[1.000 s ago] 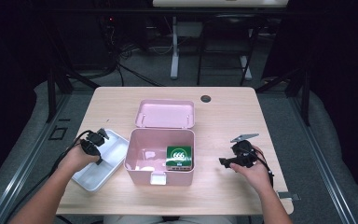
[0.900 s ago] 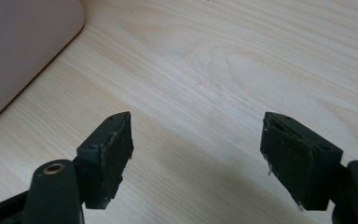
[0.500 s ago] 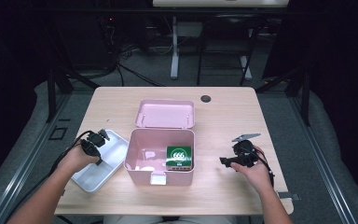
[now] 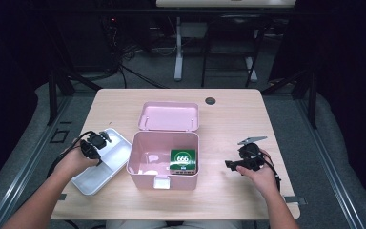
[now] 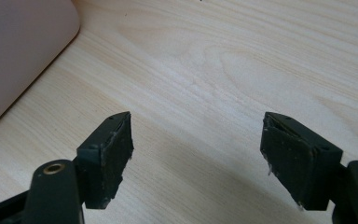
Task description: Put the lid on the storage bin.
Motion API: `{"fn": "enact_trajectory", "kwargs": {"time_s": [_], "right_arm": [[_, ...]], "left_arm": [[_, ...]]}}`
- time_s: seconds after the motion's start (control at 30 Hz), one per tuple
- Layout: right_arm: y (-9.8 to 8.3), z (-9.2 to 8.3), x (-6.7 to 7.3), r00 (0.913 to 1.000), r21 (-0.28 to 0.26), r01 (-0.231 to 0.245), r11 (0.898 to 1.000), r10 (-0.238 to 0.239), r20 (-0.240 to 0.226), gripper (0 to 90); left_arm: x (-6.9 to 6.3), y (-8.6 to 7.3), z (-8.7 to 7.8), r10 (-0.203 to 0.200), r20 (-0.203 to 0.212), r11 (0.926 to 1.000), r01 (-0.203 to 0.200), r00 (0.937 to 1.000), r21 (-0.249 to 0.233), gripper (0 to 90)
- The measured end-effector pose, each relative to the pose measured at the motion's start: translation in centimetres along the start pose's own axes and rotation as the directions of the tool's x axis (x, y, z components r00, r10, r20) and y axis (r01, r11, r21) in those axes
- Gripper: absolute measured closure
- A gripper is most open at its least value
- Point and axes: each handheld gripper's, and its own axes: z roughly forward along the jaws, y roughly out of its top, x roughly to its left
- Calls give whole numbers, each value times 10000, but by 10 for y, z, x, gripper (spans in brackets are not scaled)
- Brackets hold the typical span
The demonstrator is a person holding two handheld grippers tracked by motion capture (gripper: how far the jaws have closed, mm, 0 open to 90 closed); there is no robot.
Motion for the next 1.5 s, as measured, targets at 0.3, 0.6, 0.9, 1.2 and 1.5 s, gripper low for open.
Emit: {"fn": "enact_trajectory", "kwargs": {"time_s": [0.3,0.6,0.9,1.2,1.5], "right_arm": [[-1,0,-2,10000,-1,-60,10000,60,7,249],[-1,0,-2,10000,-26,-98,9999,98,10,249],[-1,0,-4,9999,-69,-154,9999,154,-30,249],[-1,1,-3,9998,-38,-205,9998,205,-27,249],[-2,2,-4,9999,-50,-101,9999,101,-14,249]], "left_arm": [[1,-2,-30,530,-654,9977,-557,9965,-392,892],[1,-7,-67,1091,-1281,9920,-1161,9857,-486,891],[1,-11,-93,1716,-1728,9803,-1856,9699,-683,891],[-4,-12,-114,2849,-1930,9501,-3033,9389,-730,891],[-15,-7,-125,3788,-1855,9122,-3996,9067,-907,891]]}}
